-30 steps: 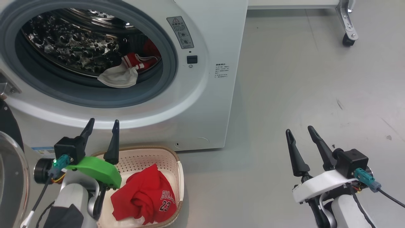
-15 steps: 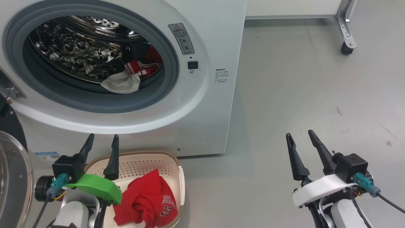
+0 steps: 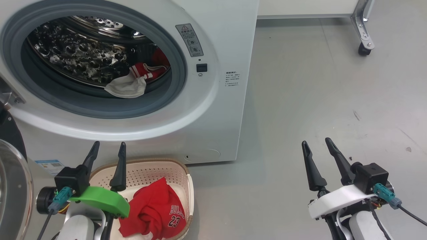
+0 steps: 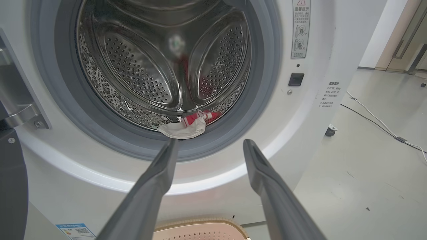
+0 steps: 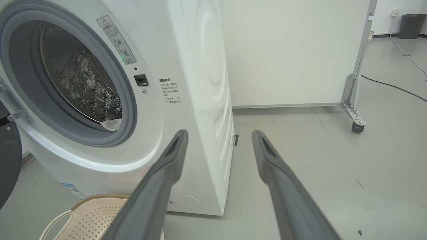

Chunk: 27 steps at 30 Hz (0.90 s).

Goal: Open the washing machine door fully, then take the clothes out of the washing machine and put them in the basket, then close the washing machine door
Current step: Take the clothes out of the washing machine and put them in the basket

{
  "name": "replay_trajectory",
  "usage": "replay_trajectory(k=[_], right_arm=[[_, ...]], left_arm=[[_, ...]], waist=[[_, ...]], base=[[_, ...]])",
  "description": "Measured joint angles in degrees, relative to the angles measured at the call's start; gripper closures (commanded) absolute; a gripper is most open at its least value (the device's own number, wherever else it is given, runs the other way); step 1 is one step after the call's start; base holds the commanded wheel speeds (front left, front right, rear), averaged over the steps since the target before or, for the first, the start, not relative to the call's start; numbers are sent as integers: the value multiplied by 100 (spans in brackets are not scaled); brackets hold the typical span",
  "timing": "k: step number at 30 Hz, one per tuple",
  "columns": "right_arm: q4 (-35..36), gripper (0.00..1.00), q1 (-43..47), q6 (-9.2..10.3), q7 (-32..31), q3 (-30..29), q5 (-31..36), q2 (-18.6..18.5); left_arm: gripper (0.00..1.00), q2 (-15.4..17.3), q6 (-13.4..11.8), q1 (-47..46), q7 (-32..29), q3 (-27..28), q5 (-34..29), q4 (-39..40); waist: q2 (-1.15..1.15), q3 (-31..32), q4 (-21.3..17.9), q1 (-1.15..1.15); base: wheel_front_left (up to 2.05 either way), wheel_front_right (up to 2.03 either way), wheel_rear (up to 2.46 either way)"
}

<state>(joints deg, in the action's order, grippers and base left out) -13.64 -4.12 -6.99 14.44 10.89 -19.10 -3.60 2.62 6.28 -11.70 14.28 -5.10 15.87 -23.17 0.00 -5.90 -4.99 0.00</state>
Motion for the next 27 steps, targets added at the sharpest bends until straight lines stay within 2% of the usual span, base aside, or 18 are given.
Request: replay_trajectory(k=[27], right_arm=[[15,0,6,0,0,-1,3,5]], left_arm=[[0,-15,-101,190,0,-56,0,278]], waist=[[0,-60,-11,0]], base=[[0,0,0]])
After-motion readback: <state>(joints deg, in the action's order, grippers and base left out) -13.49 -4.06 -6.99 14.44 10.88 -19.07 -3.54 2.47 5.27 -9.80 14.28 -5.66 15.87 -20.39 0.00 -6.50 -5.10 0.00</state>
